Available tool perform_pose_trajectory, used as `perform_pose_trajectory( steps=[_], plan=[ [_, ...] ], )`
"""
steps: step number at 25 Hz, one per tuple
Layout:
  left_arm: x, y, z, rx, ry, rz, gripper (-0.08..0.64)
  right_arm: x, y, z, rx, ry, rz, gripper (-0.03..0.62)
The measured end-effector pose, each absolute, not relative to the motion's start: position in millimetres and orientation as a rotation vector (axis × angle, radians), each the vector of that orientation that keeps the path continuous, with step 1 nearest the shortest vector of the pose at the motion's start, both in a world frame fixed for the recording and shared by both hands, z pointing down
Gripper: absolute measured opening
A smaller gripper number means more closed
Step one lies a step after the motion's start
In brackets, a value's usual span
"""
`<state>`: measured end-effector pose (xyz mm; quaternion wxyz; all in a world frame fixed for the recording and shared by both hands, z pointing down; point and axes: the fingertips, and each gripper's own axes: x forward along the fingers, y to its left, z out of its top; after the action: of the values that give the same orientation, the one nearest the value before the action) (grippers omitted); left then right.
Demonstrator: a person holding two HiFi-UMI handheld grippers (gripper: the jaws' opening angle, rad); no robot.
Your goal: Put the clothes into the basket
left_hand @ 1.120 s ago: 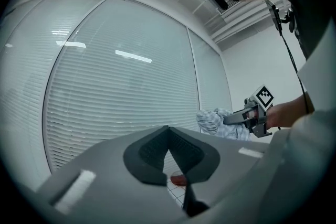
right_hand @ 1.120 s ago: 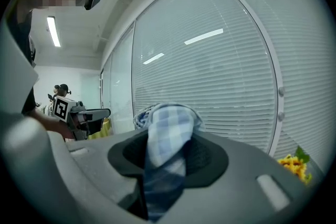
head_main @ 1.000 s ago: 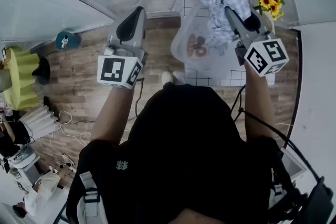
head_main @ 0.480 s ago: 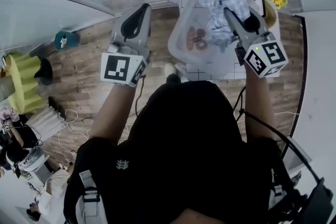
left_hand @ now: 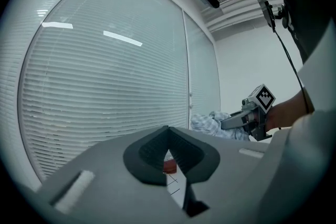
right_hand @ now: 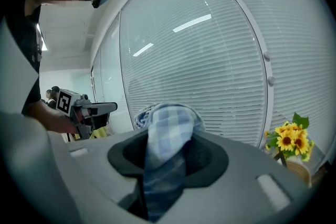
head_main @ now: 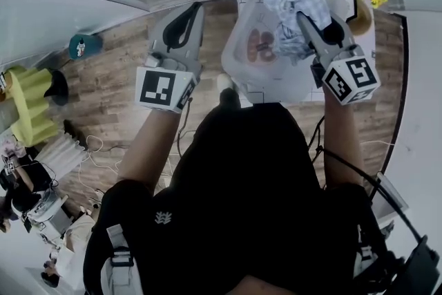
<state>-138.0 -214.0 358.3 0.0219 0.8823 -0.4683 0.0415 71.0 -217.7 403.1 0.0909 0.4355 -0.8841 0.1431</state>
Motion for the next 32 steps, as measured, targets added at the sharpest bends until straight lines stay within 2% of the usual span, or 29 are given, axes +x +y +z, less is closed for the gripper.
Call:
perform_pose_trajectory(
  steps=[32],
  plan=[
    [-164, -225, 448, 2.554, -1.450, 0.222, 0.006, 55, -227, 493, 1.171, -2.454, 0.559, 0.170]
  ],
)
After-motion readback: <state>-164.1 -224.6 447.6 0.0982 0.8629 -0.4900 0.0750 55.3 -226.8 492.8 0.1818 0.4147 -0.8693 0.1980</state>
